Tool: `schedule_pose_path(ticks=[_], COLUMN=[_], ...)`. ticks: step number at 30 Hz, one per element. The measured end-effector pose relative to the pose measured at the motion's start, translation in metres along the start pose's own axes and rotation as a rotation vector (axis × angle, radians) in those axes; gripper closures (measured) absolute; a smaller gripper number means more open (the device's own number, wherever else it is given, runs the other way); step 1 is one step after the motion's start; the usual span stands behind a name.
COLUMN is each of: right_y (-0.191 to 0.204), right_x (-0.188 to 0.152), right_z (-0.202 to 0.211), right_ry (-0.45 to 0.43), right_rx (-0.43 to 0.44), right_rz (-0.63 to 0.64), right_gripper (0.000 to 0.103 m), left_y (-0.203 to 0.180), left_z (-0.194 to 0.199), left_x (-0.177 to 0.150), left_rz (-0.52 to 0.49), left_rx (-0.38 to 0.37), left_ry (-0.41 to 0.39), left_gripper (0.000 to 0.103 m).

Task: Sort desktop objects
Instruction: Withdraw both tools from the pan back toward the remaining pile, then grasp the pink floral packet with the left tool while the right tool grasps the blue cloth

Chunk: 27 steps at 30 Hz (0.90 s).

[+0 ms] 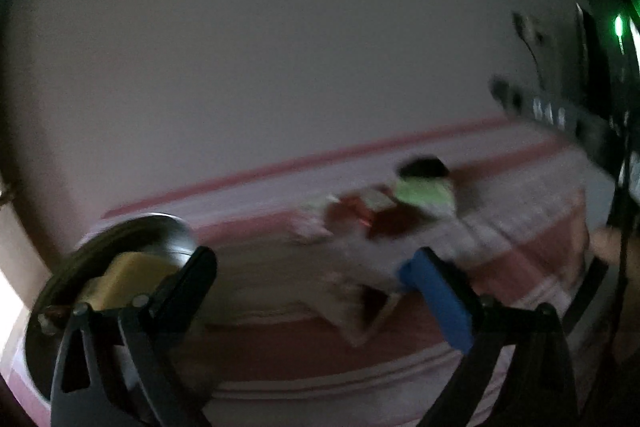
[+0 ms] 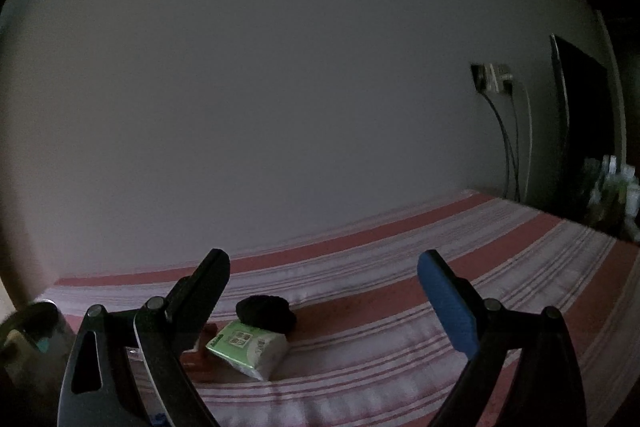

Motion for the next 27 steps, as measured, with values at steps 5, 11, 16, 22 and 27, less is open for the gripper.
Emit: schedule_pose_path(ticks=[5,11,16,22,27], right_y=[-0.007,-0.009,-0.008,-0.017,-0.021], right_x=[0.000,-0.002,-0.002,-0.007,-0.008], right_z=[0.001,-0.002,-0.003,-0.007,-0.006], right_ry=[0.016,0.038,0.053,0.094,0.097], right_rx=[0.026,0.066,0.091,0.103,0.101], right_rz=[-0.053,-0.093,-0.112,-0.164,-0.179], right_gripper=[0.006,0.006,0.006,0.006,0.006], left_y=[-0.002,0.009,0.002,-0.020,-0.029], left_z=[-0.031,-0.062,-0.065,-0.058,-0.050], left_x=[-0.013,-0.055,-0.059,-0.051,-0.047], left_rz=[0.124,0.338,0.341,0.283,0.274], left_rx=[-0.009,-0.012,0.018,-0.061,-0.154], left_ry=[0.167,0.394,0.410,0.385,0.370], left_gripper=[0.008,0.019,0.018,0.055,0.068])
Point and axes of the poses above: each gripper's, at about its wrist camera, not at the fingertips, and z roughly against the way its jaws point, y to its left, x to its top, the point moved 10 cm from there along -z, roughly the way its jaws point, and after that the axes turned 6 degrees about -y, right-handed, at the moved point
